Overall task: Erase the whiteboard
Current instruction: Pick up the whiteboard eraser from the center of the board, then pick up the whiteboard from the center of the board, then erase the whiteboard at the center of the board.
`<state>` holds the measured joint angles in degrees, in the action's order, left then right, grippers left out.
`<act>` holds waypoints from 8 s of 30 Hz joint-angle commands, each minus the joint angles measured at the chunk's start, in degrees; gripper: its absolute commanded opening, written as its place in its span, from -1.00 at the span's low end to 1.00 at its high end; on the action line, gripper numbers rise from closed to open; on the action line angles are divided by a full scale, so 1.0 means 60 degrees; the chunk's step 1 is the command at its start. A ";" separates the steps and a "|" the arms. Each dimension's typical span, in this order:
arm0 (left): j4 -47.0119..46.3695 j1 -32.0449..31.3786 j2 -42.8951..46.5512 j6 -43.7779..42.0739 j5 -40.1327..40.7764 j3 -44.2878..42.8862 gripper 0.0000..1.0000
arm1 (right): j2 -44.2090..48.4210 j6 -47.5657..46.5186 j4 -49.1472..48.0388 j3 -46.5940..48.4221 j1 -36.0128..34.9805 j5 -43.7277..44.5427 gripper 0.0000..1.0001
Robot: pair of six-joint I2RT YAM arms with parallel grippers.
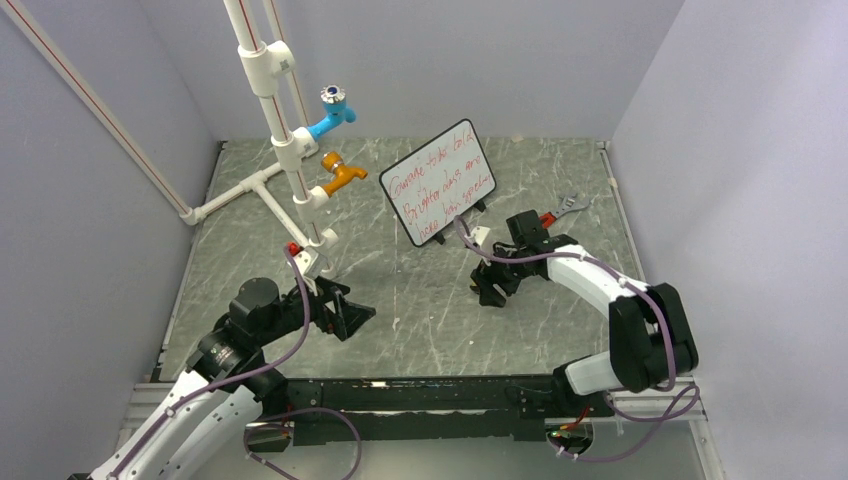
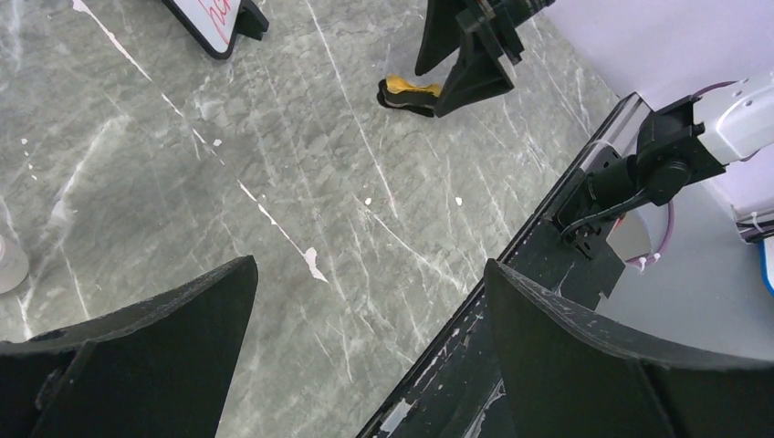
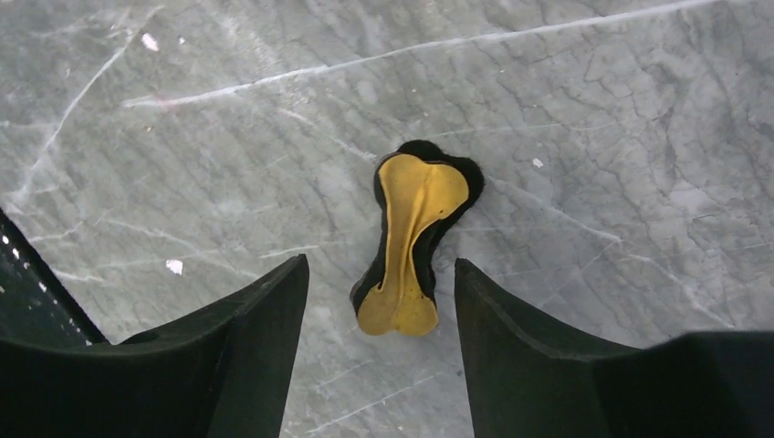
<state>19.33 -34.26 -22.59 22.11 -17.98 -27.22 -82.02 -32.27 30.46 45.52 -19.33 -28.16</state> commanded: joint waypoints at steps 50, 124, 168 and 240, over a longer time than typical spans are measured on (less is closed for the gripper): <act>-0.9253 -0.2933 -0.8818 0.2485 0.5042 -0.0330 0.89 | -0.0077 0.1089 0.0146 0.0996 0.1844 -0.1602 -1.00; -1.4774 0.0700 -1.5330 0.2369 0.1002 -0.3534 -1.00 | 0.0335 0.0520 0.0666 0.1305 0.2092 -0.2313 -1.00; -1.2539 -0.0324 -1.2781 0.0406 -0.0597 -0.4906 -1.00 | 0.1483 0.0380 0.1009 0.1334 0.3423 -0.3070 -1.00; -1.0501 -0.4386 -1.0719 0.4268 0.0496 -0.1601 -1.00 | 0.2944 -0.0874 0.0015 0.1681 -0.3978 0.2474 -1.00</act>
<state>-35.62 -58.08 -86.35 51.57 -7.46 -35.51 -63.11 -35.00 32.51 54.92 -43.24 -7.53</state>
